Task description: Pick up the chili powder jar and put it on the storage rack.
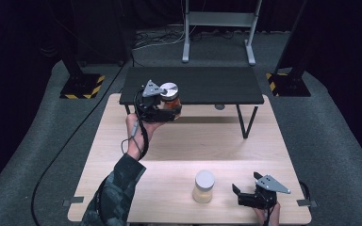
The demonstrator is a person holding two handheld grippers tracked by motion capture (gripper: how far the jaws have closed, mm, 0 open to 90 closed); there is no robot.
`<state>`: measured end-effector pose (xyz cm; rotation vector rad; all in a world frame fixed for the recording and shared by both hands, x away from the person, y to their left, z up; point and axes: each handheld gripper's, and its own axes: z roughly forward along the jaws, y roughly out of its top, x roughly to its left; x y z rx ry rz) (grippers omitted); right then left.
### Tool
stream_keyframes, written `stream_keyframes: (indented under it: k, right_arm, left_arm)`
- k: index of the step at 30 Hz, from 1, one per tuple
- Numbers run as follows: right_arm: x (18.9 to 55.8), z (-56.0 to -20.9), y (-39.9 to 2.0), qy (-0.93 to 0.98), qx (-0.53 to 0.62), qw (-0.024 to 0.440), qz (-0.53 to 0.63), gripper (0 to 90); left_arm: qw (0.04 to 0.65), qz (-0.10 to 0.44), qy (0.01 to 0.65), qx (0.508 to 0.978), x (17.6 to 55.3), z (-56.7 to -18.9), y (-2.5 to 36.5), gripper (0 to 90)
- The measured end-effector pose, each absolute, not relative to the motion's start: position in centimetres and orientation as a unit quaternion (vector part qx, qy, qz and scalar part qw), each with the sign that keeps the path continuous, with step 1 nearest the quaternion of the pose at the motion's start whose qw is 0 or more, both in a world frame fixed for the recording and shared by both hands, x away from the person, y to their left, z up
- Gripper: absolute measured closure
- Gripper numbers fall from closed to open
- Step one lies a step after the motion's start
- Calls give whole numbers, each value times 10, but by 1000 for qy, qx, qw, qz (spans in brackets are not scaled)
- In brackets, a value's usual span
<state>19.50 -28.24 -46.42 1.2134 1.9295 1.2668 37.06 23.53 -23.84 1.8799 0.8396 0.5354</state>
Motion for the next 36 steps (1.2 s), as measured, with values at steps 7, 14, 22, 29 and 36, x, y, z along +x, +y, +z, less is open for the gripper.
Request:
stream_keyframes:
  k: [7,14,22,29,36]
  right_arm:
    - [195,-464,-283,714,449,263,468,0]
    - [195,-464,-283,713,449,265,469,0]
    - [195,-464,-283,713,449,265,469,0]
    - [195,-464,-283,714,448,264,469,0]
    - [194,-465,-283,713,448,265,470,0]
  left_arm:
    - [486,222,347,770,375,-233,234,309]
    - [478,224,352,773,384,-229,229,309]
    - [468,227,363,773,394,-227,223,309]
    - [461,230,369,773,403,-226,219,309]
    - [458,228,379,771,411,-227,216,309]
